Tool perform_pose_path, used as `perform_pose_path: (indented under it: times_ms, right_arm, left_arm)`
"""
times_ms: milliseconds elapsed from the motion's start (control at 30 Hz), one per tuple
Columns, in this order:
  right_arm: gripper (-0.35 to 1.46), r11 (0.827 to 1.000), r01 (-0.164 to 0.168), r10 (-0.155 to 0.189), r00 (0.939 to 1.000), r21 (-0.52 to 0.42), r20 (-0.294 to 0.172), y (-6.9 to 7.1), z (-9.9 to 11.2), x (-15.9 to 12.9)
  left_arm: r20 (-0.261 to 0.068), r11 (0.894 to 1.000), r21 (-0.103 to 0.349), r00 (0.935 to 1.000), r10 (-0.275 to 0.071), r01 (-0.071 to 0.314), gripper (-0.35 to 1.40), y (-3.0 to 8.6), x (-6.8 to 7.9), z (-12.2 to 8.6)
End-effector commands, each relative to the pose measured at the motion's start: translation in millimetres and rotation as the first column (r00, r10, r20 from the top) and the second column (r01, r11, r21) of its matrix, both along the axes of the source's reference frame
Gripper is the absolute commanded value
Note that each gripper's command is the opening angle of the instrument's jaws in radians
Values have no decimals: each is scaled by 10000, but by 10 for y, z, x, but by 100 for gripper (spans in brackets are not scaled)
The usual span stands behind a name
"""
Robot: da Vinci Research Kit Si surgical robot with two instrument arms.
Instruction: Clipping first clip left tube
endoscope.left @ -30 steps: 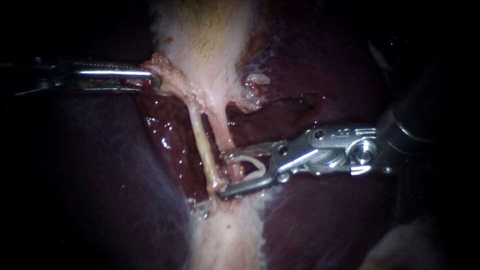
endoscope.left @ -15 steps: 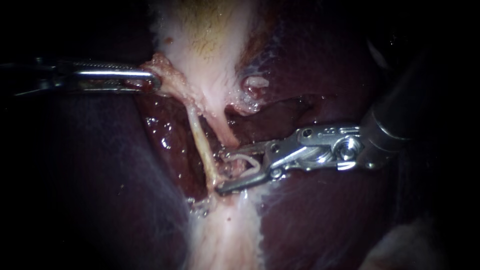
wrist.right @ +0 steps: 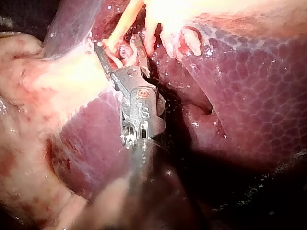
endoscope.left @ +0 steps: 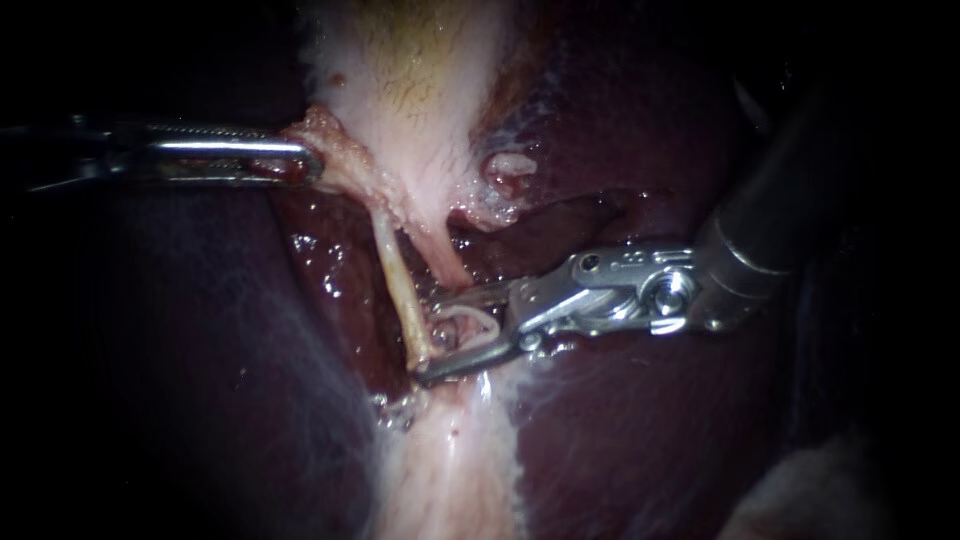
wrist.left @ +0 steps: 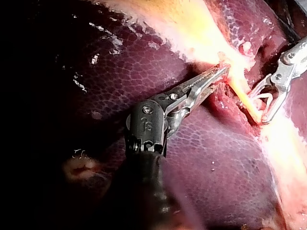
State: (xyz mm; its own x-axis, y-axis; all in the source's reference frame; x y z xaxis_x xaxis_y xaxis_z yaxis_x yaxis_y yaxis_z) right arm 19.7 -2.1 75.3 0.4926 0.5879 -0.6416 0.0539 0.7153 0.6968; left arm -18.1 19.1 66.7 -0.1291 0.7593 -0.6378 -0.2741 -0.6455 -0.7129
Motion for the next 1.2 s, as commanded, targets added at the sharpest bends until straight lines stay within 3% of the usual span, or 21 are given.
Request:
perform_pose_path:
  times_ms: [33,333,833,1000,1200]
  right_arm:
    - [50,10000,-12,12,10000,21,-49,0,0,2]
    - [50,9996,-230,236,9986,139,-470,-5,-1,22]
    - [50,9995,-139,164,9956,278,-925,-19,-3,34]
    - [50,9989,164,-109,9926,447,-1212,-24,-11,28]
    - [50,9958,631,-489,9793,667,-1966,-40,-35,28]
  left_arm:
    - [-6,10000,-1,10000,-6,6,-35,0,0,0]
    - [-8,10000,0,10000,-8,8,-35,0,-1,0]
    - [-10,10000,0,10000,-12,12,-35,0,-1,0]
    - [-8,10000,0,10000,-8,8,-35,0,-1,0]
    - [-6,10000,0,10000,-5,5,-35,0,0,0]
